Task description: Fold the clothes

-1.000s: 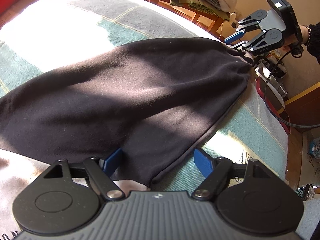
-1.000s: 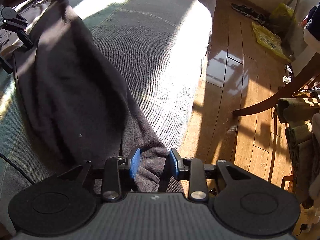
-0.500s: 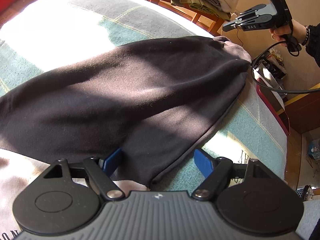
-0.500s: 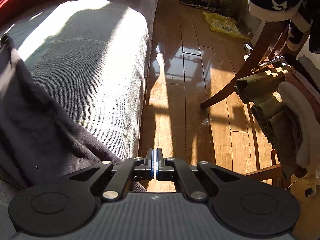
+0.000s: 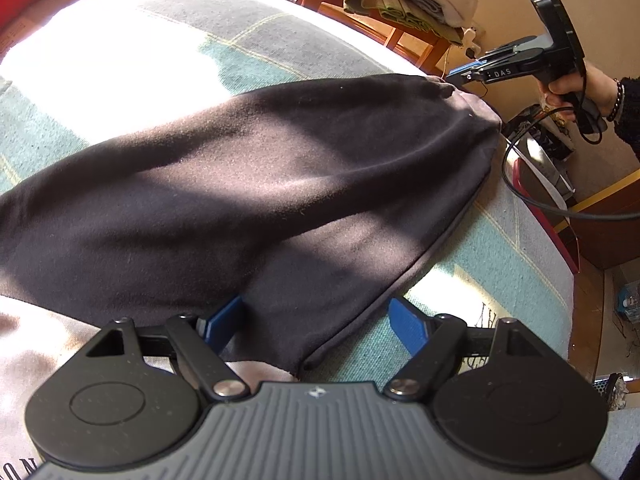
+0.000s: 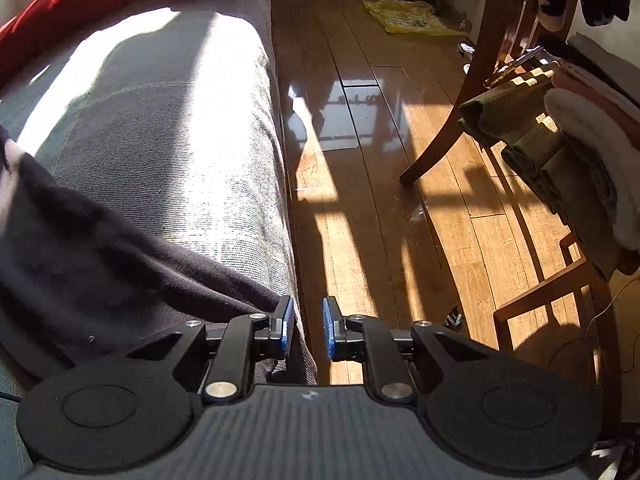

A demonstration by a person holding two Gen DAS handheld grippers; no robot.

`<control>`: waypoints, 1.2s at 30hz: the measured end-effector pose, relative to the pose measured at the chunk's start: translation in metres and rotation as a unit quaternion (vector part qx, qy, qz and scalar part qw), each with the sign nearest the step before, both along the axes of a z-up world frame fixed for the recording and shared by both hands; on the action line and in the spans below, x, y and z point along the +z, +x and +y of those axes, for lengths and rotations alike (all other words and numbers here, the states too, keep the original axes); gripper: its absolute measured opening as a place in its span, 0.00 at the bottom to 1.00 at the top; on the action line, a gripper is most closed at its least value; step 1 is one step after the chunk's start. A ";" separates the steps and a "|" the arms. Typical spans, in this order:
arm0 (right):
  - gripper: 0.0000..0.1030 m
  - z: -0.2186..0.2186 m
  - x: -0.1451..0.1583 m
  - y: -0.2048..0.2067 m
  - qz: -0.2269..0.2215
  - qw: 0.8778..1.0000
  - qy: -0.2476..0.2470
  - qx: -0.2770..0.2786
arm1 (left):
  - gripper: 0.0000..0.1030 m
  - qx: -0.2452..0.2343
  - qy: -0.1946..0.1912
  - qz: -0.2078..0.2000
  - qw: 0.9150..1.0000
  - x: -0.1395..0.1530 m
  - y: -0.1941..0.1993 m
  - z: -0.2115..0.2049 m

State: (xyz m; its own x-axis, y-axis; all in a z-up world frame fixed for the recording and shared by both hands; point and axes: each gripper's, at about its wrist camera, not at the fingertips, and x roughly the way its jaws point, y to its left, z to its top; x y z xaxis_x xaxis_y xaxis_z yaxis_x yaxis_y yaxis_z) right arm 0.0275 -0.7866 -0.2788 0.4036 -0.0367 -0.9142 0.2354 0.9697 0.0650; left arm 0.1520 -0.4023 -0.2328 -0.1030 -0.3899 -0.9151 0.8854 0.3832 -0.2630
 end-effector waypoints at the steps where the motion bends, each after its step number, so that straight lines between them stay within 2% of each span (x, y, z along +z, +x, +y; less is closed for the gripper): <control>1: 0.17 0.002 0.007 -0.004 -0.008 1.000 0.005 -0.002 | 0.77 0.001 0.001 -0.001 1.000 0.003 -0.001 0.000; 4: 0.19 0.023 0.033 -0.017 -0.028 0.999 0.021 0.020 | 0.77 0.005 -0.019 -0.005 1.000 0.020 0.000 0.004; 8: 0.24 0.064 0.055 -0.025 -0.050 0.994 0.065 0.071 | 0.77 0.018 -0.024 -0.039 0.999 0.033 0.008 0.006; 10: 0.27 0.087 0.054 -0.022 -0.061 0.987 0.126 0.083 | 0.77 0.034 -0.032 -0.039 0.998 0.033 0.013 0.004; 13: 0.27 0.117 0.038 -0.008 -0.069 0.978 0.171 0.095 | 0.77 0.057 -0.049 -0.032 0.997 0.031 0.019 -0.001; 16: 0.27 0.126 0.021 0.001 -0.069 0.982 0.160 0.068 | 0.77 0.062 -0.030 -0.022 0.997 0.017 0.017 -0.001; 17: 0.24 0.119 0.015 0.000 -0.065 0.984 0.158 0.052 | 0.77 0.062 -0.021 -0.018 0.998 0.012 0.015 -0.001; 18: 0.15 0.111 0.013 -0.004 -0.068 0.986 0.148 0.037 | 0.77 0.062 -0.012 -0.014 0.998 0.007 0.014 -0.001; 19: 0.15 0.102 0.011 -0.008 -0.071 0.988 0.137 0.021 | 0.77 0.063 -0.004 -0.011 0.998 0.001 0.012 -0.001; 22: 0.19 0.070 0.013 -0.027 -0.037 0.994 0.095 -0.045 | 0.77 0.062 -0.006 -0.011 0.998 0.006 0.007 0.008; 26: 0.28 0.072 0.039 -0.043 -0.066 0.991 0.111 -0.038 | 0.77 0.069 -0.036 -0.030 0.997 0.029 0.013 0.000; 29: 0.31 0.107 0.048 -0.035 -0.094 0.984 0.148 0.021 | 0.77 0.083 -0.083 0.012 0.993 0.041 0.031 -0.030; 31: 0.32 0.134 0.045 -0.024 -0.099 0.981 0.156 0.057 | 0.77 0.089 -0.107 0.065 0.988 0.040 0.039 -0.055; 34: 0.33 0.168 0.035 -0.013 -0.099 0.981 0.139 0.093 | 0.77 0.086 -0.118 0.150 0.978 0.023 0.042 -0.092; 36: 0.33 0.182 0.029 -0.013 -0.096 0.983 0.115 0.101 | 0.77 0.087 -0.102 0.167 0.977 0.006 0.043 -0.111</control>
